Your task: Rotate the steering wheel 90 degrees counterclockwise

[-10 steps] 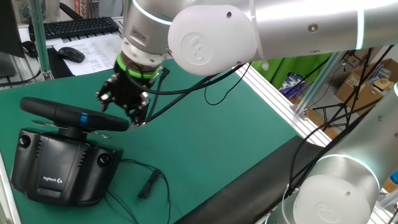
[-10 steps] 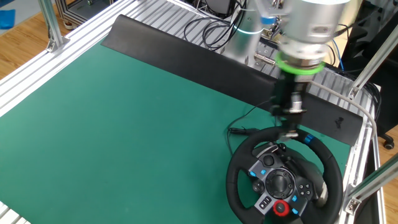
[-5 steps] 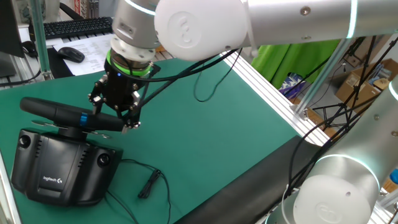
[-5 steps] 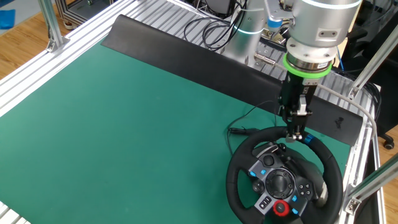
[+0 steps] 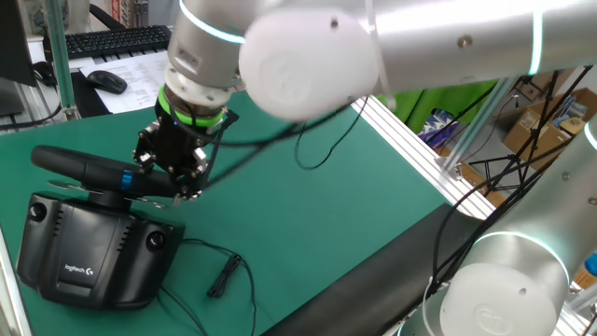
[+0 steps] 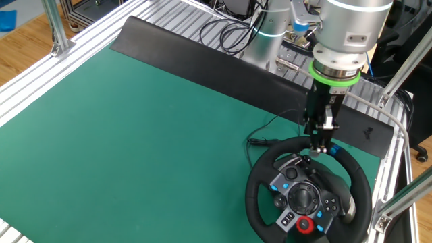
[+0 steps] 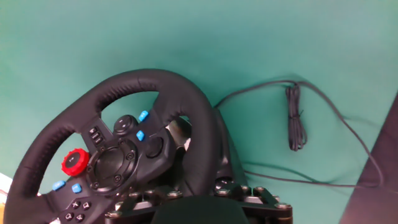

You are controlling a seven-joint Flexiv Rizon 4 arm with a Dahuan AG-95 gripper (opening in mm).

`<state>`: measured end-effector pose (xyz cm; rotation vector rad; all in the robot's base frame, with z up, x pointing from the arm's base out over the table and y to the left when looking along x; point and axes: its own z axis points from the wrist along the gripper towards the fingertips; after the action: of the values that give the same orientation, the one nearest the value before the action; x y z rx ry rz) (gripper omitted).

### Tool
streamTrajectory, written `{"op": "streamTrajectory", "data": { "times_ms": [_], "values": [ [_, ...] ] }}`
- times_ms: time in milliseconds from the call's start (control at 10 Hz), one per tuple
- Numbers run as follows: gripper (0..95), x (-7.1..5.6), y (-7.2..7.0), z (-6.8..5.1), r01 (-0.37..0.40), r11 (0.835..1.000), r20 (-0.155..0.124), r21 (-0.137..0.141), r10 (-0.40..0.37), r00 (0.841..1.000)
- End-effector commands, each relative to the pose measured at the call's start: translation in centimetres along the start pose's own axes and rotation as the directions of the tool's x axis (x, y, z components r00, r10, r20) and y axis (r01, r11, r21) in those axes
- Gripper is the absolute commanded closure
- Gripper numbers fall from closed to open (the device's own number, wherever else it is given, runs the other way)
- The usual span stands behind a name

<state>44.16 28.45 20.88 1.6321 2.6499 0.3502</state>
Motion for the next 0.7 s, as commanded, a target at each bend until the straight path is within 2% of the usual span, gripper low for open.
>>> {"op": "streamTrajectory", "data": {
  "times_ms": [100, 200, 400, 700],
  "values": [
    [76.0, -0.1, -0.2, 0.1, 0.02, 1.0, 0.001, 0.003, -0.02, 1.0],
    [76.0, -1.0, -0.2, 0.6, 0.055, 0.998, 0.02, 0.001, -0.055, 0.998],
    [76.0, -1.8, -0.2, 1.1, 0.101, 0.995, 0.023, 0.004, -0.101, 0.995],
    [76.0, -1.8, -0.2, 1.2, 0.115, 0.993, 0.023, 0.005, -0.115, 0.993]
  ]
}}
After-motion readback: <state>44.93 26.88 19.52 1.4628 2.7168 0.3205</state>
